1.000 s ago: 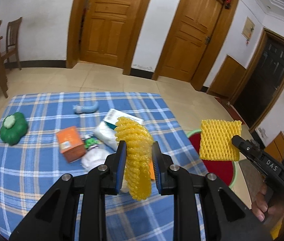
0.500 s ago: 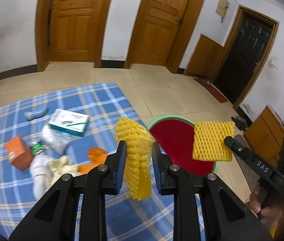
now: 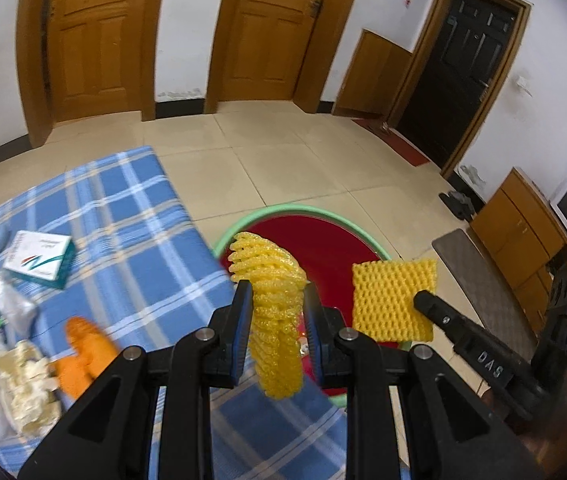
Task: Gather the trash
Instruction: 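Carry both yellow foam items over the red bucket, then open the right tool to drop the square pad while the left tool drops the long net into the bucket, then move both open tools back over the table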
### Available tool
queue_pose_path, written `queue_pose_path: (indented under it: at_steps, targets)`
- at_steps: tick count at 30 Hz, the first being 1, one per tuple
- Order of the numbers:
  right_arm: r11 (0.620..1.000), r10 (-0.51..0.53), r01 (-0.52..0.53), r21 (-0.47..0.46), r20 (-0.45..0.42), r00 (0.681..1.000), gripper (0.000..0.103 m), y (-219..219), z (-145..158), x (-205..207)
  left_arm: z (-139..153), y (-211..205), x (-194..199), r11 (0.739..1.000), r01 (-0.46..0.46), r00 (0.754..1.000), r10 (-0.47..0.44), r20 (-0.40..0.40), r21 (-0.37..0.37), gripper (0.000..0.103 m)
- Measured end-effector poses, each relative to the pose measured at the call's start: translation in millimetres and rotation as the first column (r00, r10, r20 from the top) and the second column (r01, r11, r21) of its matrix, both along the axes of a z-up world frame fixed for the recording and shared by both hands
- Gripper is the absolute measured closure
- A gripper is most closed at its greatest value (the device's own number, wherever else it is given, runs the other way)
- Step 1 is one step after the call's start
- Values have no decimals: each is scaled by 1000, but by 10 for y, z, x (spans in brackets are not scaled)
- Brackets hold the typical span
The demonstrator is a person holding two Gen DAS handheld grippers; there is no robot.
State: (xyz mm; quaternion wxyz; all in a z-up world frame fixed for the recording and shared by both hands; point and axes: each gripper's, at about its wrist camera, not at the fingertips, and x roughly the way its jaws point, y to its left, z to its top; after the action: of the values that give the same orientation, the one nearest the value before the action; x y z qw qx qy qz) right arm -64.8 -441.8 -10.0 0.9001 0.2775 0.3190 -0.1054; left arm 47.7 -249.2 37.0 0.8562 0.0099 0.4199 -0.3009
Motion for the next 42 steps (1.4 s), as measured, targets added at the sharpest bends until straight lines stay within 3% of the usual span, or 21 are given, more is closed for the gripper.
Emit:
queue_pose_path:
  at_steps: [3,7,11,18,25,35,42]
  targets:
    - [1000,-2,2,3,-3,1000,85,-27,-45,-6,-59,-139,32,1000,26,1000,-26,-11,-3,78]
    - [1000,-8,8,12,-3,1000,74,-71,-71,-18,-105,-257,49,999,42,999,-42,-11,2,77]
    - [1000,-14,14,26,0,1000,69,-108,-85,-40,-137,-338,66,999,45,999,-44,-15,16,69]
    - [999,-27,26,30,18,999,63,-131,-38,-95,-142,-358,64,999,47,999,-47,-23,4,60]
    - [999,-30,29,29,31,999,55,-94,44,-121,-51,-365,14,999,51,999,-51,-3,2,59]
    - [1000,-9,9,18,26,1000,44,65,186,-155,51,-38,-34,1000,-23,1000,23,-9,-14,59]
    - [1000,24,-24,14,28,999,43,254,274,-169,94,339,-53,994,-107,994,107,-8,-16,59]
